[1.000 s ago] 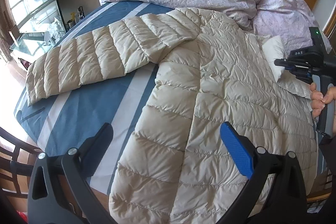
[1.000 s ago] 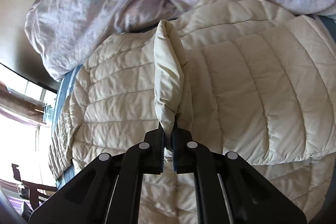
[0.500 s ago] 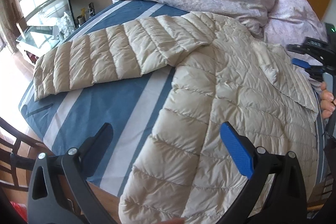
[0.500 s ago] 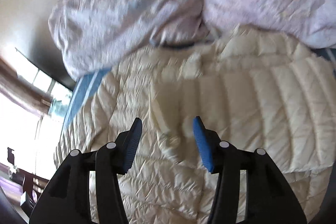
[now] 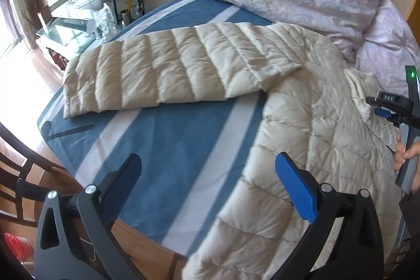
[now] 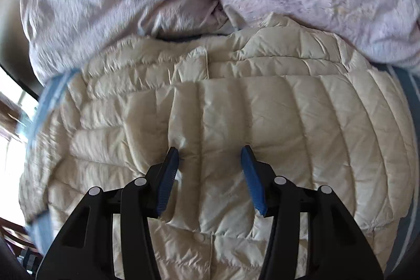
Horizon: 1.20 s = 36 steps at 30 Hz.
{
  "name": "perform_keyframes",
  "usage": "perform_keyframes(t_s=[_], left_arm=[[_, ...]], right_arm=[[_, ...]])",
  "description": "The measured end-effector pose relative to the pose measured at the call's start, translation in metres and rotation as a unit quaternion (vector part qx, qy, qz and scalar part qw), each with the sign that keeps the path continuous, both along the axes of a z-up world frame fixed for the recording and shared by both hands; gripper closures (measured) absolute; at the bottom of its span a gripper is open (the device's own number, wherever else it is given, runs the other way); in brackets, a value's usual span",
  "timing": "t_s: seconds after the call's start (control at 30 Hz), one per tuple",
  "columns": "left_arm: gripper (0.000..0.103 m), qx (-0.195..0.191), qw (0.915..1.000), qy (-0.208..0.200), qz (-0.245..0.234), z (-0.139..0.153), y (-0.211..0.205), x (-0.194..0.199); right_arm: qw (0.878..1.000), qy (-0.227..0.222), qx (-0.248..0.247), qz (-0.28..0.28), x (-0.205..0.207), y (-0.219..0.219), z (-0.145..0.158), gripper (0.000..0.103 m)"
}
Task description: Fold large clothes
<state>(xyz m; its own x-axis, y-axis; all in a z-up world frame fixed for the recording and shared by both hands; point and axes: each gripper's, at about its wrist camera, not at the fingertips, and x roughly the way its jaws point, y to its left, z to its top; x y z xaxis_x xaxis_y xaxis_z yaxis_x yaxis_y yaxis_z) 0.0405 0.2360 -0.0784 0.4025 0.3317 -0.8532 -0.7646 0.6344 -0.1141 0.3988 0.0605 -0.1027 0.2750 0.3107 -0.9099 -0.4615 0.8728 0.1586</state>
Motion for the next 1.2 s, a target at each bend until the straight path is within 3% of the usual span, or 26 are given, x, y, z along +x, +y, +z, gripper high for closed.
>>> perform_keyframes(t_s=[0.13,0.23,0.43,0.6,0.83,1.1,1.2], left_arm=[[0.002,-0.005,0.9997,0.006,0.023,-0.003,0.015,-0.008],[0.002,-0.012,0.9993,0.002,0.035,-0.003,0.028,-0.014],[0.002,-0.021,0.9968,-0.008,0.076,-0.004,0.060,-0.034],[0.002,-0.041,0.9892,-0.008,0.140,-0.012,0.104,-0.063],[0.002,-0.061,0.9796,-0.010,0.191,-0.019,0.156,-0.094],[0.003,-0.058,0.9793,0.007,0.194,-0.024,0.183,-0.090],[0.009,-0.067,0.9781,0.008,0.197,-0.029,0.190,-0.088]], right_arm=[[1.000,0.002,-0.009,0.005,-0.009,0.006,-0.013,0.048],[1.000,-0.002,-0.021,0.012,-0.017,0.015,-0.018,0.040],[0.997,-0.043,-0.058,0.032,-0.035,0.028,-0.023,0.035],[0.997,-0.037,-0.053,0.036,-0.035,0.025,-0.024,0.033],[0.998,-0.027,-0.051,0.037,-0.030,0.025,-0.026,0.029],[0.998,-0.025,-0.051,0.038,-0.029,0.025,-0.026,0.029],[0.998,-0.025,-0.051,0.040,-0.029,0.024,-0.026,0.029]])
